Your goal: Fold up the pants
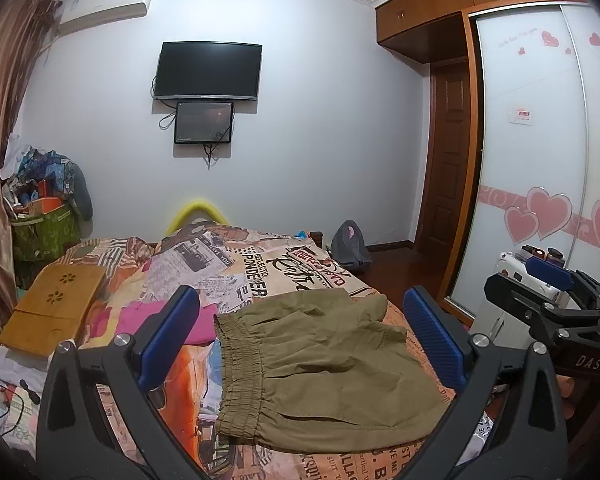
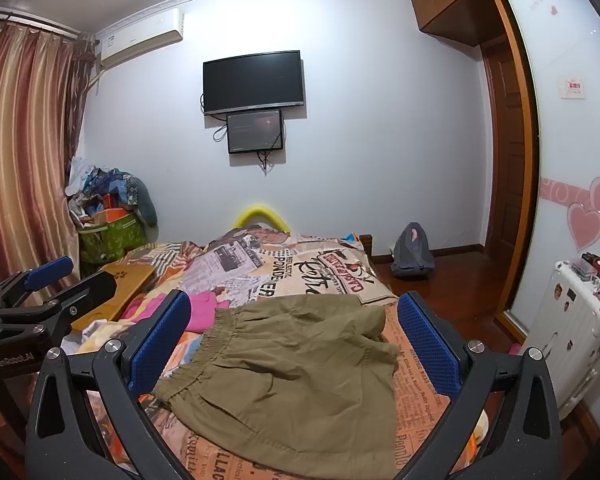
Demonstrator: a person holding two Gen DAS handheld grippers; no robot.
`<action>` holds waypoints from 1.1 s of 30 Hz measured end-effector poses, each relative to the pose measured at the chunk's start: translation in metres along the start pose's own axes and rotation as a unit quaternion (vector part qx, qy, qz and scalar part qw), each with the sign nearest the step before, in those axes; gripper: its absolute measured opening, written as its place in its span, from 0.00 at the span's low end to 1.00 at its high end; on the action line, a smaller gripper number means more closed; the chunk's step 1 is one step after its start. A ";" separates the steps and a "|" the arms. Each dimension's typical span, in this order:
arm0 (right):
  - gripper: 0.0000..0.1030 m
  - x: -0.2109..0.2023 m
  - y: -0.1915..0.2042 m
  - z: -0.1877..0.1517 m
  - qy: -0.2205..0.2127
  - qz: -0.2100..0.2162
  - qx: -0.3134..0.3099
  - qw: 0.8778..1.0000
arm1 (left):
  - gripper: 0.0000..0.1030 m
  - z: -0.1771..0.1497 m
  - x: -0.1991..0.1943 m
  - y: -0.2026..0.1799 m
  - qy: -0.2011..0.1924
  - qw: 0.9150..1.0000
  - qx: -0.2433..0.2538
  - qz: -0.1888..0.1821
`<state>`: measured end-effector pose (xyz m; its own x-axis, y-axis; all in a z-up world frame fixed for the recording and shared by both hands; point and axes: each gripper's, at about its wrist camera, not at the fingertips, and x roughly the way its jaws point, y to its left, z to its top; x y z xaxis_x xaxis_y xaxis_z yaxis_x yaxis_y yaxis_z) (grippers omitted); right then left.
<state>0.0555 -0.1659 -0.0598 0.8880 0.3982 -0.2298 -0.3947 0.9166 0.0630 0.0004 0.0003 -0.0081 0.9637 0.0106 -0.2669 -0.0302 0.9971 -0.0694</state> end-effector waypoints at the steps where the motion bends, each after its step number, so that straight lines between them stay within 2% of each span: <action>1: 1.00 0.000 0.002 -0.001 0.000 0.000 0.000 1.000 | 1.00 0.000 0.000 0.000 0.000 1.000 -0.001 -0.001; 33: 1.00 0.007 0.006 -0.002 0.007 0.005 -0.002 1.000 | 1.00 0.001 0.007 0.006 0.009 1.000 -0.010 -0.003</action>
<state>0.0589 -0.1581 -0.0626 0.8812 0.4062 -0.2418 -0.4040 0.9127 0.0608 0.0069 0.0062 -0.0096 0.9591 0.0026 -0.2832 -0.0291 0.9955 -0.0897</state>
